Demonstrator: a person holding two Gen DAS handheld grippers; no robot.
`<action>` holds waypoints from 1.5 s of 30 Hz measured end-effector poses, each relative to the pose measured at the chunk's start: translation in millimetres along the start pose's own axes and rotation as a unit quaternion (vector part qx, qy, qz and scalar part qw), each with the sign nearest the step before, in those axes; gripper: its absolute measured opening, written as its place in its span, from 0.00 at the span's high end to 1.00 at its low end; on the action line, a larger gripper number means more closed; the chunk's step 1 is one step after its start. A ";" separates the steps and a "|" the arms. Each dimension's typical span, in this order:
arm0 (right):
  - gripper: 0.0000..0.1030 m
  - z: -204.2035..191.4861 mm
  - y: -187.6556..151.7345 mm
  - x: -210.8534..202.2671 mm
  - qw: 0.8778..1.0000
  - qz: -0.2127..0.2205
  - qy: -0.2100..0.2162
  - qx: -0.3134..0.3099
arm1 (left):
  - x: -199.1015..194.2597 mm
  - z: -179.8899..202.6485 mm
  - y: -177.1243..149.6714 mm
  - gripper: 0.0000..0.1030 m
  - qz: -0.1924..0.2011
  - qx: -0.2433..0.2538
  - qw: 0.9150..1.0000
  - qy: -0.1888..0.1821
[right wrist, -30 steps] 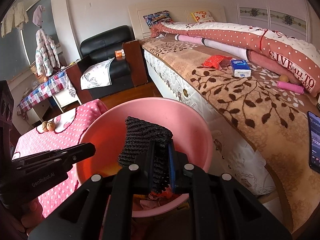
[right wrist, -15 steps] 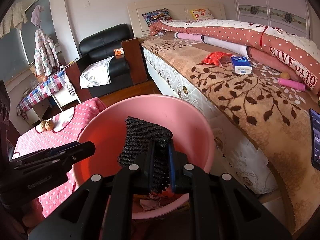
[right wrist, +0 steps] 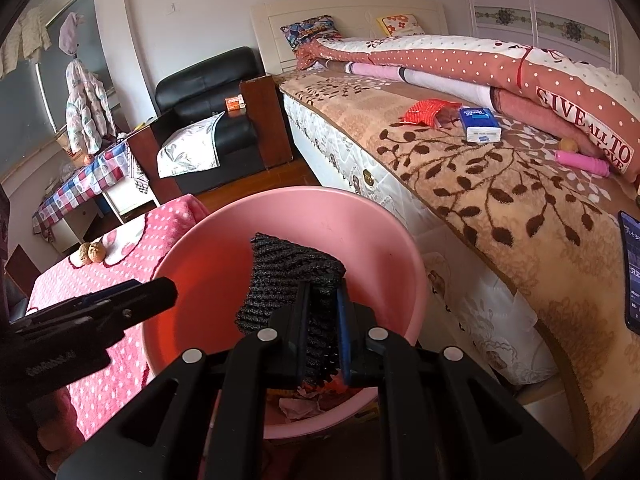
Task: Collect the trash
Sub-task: 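Open the right gripper to drop the black pad into the bucket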
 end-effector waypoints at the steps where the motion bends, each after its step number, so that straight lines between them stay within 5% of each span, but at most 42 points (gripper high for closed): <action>1: 0.87 0.1 0.0 -0.1 1.000 0.000 0.000 0.000 | -1.8 -0.1 0.9 0.42 0.003 0.001 1.000 0.000; 15: 0.87 -0.2 -2.1 3.6 1.000 -0.002 0.002 0.000 | -27.7 3.6 8.6 0.38 0.050 0.042 0.998 0.028; 39: 0.87 -12.6 1.1 15.2 1.000 -0.015 0.027 0.002 | -29.0 -10.2 -6.0 0.37 0.036 0.033 0.998 0.039; 45: 0.72 -11.4 -0.4 19.9 0.999 -0.026 0.035 0.013 | -29.0 -8.4 -8.4 0.37 0.033 0.036 0.998 0.037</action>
Point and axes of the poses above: each gripper's, at about its wrist camera, not at the fingertips, and x roughly the way its jaws point, z to its right, y to its top, the point moved 6 cm from there along x, roughly the way its jaws point, and after that the axes turned 3 degrees about -x, right-handed, at the moved point
